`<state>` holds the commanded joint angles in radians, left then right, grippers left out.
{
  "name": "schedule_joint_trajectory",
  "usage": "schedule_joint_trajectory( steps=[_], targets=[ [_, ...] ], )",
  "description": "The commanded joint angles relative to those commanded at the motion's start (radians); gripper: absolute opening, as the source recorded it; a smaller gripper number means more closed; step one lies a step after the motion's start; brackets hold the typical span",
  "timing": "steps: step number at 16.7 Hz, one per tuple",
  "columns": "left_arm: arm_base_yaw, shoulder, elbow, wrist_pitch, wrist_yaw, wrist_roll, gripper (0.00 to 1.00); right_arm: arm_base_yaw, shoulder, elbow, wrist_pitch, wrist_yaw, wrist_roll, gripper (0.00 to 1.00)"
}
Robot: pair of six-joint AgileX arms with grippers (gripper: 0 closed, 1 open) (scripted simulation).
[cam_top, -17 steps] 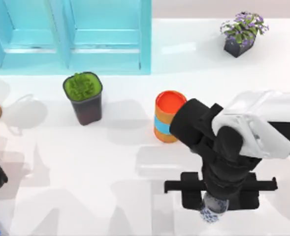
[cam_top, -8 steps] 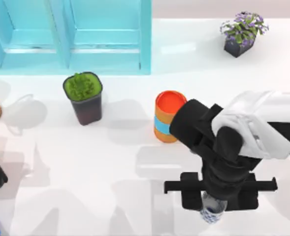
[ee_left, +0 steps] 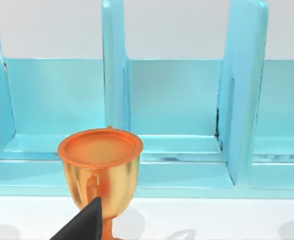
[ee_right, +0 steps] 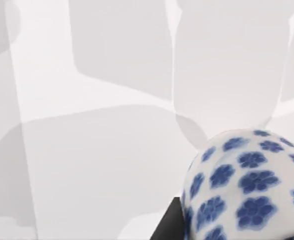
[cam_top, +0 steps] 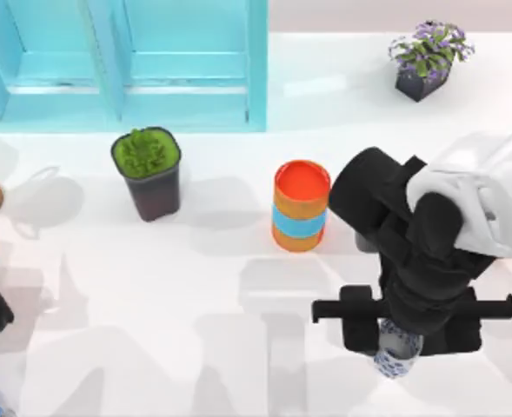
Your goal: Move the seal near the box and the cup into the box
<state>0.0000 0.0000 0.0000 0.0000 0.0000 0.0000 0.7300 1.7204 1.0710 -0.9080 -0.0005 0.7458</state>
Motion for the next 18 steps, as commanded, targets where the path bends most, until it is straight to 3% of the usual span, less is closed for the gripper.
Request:
schedule_joint_trajectory(
  steps=[7, 14, 18],
  targets=[
    [0.000, 0.000, 0.000, 0.000, 0.000, 0.000, 1.00, -0.198, -0.253, 0.030, -0.303, 0.000, -0.203, 0.00],
    [0.000, 0.000, 0.000, 0.000, 0.000, 0.000, 1.00, -0.231, -0.272, 0.037, -0.328, 0.000, -0.239, 0.00],
    [0.000, 0.000, 0.000, 0.000, 0.000, 0.000, 1.00, -0.374, -0.251, 0.063, -0.336, 0.001, -0.385, 0.00]
  ],
)
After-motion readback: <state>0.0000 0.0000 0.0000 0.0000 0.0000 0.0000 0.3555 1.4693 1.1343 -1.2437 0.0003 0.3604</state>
